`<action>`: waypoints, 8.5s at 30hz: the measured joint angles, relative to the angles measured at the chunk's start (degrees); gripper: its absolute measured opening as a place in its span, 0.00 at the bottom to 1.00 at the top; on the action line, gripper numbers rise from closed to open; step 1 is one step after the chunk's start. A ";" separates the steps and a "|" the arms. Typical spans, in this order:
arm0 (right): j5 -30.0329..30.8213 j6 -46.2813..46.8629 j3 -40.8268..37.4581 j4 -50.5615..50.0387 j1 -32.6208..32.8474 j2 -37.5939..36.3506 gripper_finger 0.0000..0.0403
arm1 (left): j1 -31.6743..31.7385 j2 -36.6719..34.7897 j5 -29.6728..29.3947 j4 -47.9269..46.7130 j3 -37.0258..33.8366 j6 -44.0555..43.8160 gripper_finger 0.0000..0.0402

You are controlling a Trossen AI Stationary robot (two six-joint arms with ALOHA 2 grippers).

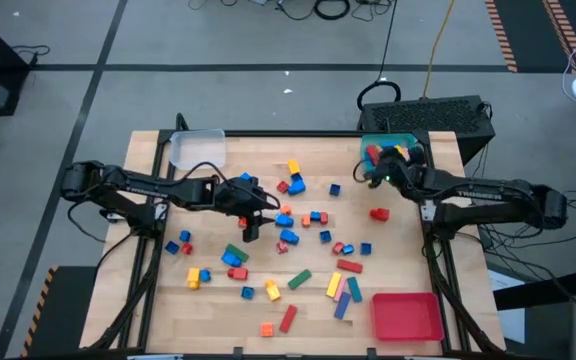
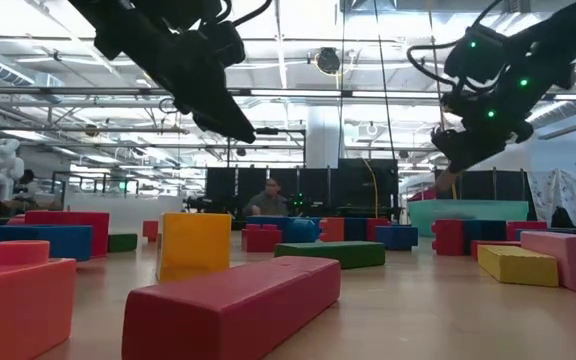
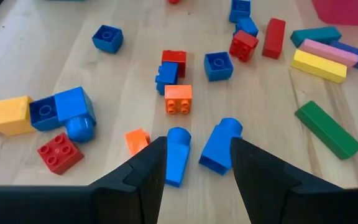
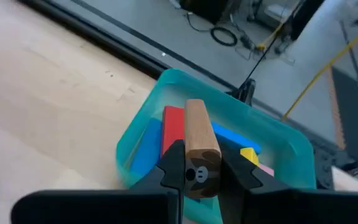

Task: Sort blocks by size
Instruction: Put the brown block into the blue bin, then put the green block into the blue bin

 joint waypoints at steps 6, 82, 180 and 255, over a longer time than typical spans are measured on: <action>-6.70 -0.05 0.01 -0.31 -7.61 0.17 0.11 | -0.44 0.00 -5.97 0.05 0.00 -2.80 0.44; -17.72 7.29 0.05 5.59 18.22 -6.96 0.50 | -22.48 16.16 -7.98 -31.02 6.16 -17.11 0.42; -17.15 -14.93 0.04 82.34 37.85 37.01 0.50 | -6.23 12.55 -3.92 15.47 15.23 -1.43 0.26; -24.51 -6.94 1.41 3.16 -26.27 4.79 0.20 | -10.14 24.59 -3.76 6.97 12.63 -9.06 0.65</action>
